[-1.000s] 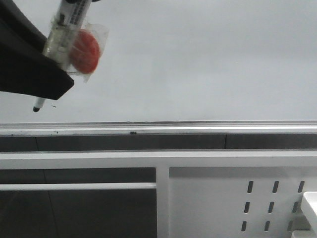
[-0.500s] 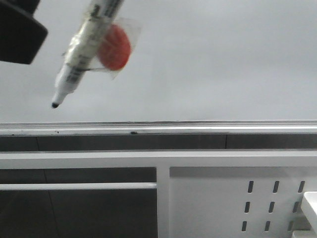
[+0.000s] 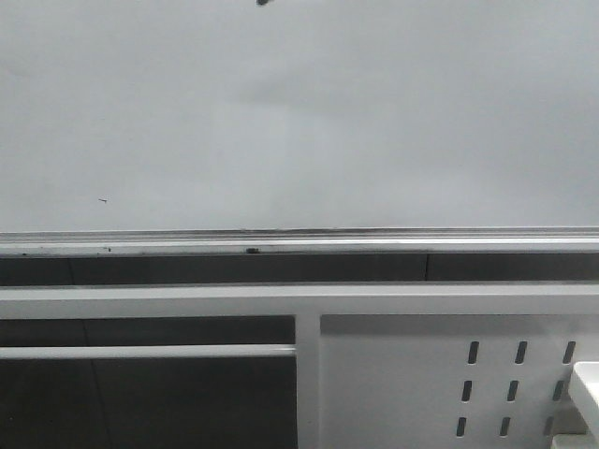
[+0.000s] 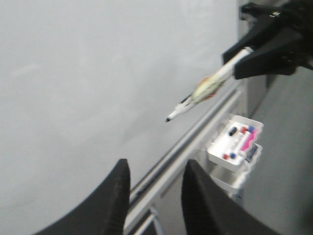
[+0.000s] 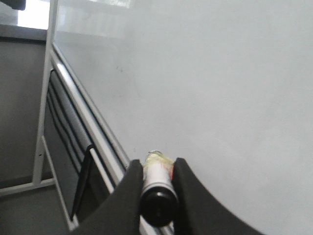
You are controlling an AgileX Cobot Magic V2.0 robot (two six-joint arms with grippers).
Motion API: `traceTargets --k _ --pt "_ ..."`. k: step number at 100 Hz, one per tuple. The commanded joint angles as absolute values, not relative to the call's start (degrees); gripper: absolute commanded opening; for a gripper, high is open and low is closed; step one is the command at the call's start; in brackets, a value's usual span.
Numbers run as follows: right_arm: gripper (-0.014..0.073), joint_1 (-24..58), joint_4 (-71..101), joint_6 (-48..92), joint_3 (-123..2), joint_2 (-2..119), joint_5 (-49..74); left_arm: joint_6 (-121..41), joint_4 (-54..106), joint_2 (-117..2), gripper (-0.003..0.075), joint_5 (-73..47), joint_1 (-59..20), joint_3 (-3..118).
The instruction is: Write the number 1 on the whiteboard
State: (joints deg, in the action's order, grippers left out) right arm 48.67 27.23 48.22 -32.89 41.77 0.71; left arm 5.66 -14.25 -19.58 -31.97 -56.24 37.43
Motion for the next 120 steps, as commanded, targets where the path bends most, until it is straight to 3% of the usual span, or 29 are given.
traceTargets --k 1,15,68,120 --pt "-0.0068 48.3 23.3 48.3 -33.3 41.0 -7.1 14.9 -22.8 -15.9 0.0097 -33.6 -53.8 38.7" --pt "-0.0068 47.4 20.7 48.4 -33.0 42.4 -8.1 16.6 -25.6 -10.0 -0.0020 -35.7 -50.0 37.0" --pt "-0.0074 44.5 20.6 48.4 -33.0 53.8 -22.1 17.9 -19.6 -5.1 -0.0020 -29.5 -47.4 29.8" --pt "-0.0077 43.2 20.6 48.4 -34.9 58.8 -25.8 17.9 -19.9 -5.1 -0.0020 -29.4 -47.4 29.8"
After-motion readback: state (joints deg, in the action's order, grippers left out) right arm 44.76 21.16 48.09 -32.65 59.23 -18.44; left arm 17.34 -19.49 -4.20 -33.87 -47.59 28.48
